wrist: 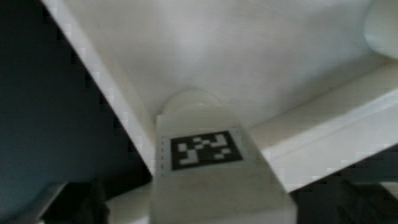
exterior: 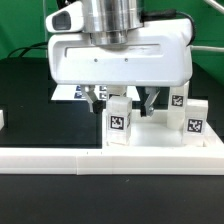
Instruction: Assemble square table
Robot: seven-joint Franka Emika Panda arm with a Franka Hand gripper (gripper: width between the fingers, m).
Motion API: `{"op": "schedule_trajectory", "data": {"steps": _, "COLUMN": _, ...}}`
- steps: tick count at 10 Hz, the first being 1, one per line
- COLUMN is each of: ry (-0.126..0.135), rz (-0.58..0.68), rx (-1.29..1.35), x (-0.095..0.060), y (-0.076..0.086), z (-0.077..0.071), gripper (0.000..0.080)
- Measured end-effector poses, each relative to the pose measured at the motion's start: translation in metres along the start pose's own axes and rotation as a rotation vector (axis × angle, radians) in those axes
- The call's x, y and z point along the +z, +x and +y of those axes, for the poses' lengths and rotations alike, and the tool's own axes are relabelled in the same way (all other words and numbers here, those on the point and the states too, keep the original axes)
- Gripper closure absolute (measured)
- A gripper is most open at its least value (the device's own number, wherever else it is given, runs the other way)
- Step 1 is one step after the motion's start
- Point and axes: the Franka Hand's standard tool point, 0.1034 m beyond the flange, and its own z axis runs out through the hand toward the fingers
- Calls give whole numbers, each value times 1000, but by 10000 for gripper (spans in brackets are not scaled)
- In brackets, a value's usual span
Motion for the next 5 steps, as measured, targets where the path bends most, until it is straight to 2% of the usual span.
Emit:
{"op": "schedule_trajectory", "data": {"steps": 1, "ry": 3, "rz": 0, "rx": 83, "x": 1, "y": 0, "z": 0, "gripper": 151}}
{"op": "schedule_trajectory", "data": {"steps": 2, "ry": 0, "rz": 1, "rx": 80, "x": 1, "y": 0, "z": 1, "gripper": 242}}
{"op": "schedule_trajectory", "data": {"steps": 3, "ry": 0, "rz": 1, "rx": 83, "x": 1, "y": 0, "z": 1, "gripper": 386}}
{"op": "schedule_trajectory", "data": {"steps": 4, "ry": 2, "rz": 0, "rx": 174, "x": 1, "y": 0, "z": 1, "gripper": 386}}
{"op": "schedule_trajectory", "data": {"steps": 5, "ry": 2, "rz": 0, "rx": 250, "x": 1, "y": 0, "z": 1, "gripper": 509}}
